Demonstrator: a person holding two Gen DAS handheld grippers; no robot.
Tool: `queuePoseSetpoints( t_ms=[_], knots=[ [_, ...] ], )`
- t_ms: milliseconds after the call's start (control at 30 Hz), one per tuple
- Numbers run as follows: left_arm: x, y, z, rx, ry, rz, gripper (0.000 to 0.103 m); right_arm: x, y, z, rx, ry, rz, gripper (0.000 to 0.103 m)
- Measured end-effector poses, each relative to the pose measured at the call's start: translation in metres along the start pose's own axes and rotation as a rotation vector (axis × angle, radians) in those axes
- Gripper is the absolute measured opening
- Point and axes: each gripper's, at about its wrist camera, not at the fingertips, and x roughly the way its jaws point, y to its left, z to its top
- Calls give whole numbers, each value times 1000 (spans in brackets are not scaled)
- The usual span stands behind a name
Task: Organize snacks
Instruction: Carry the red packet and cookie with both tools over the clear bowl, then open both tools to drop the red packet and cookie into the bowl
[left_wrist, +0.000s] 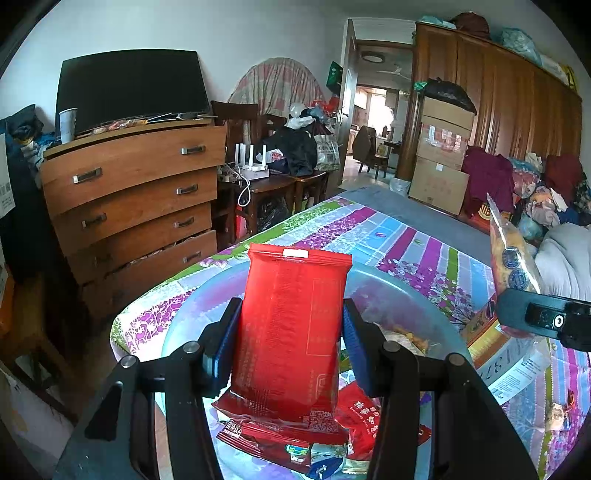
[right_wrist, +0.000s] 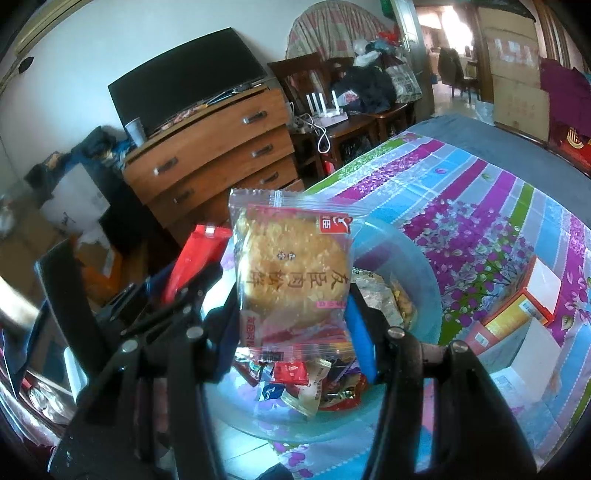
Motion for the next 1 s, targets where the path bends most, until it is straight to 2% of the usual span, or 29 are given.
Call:
queuePoseSetpoints(
  t_ms=[533, 600, 667, 867, 1000],
  knots=[
    [0, -3, -1, -8, 18, 8, 54, 12, -1, -3, 5, 24, 8, 55],
    [0, -3, -1, -9, 19, 20, 62, 16, -1, -5, 4, 37, 8, 57],
    [-2, -2, -1, -13, 6, 27, 65, 18, -2, -7, 4, 46, 5, 58],
    [-3, -4, -1, -11, 6, 26, 65, 17, -6, -11, 16, 43, 4, 65],
    [-3, -5, -1, -9, 7, 29, 65, 13, -8, -11, 20, 34, 1, 66]
  ],
)
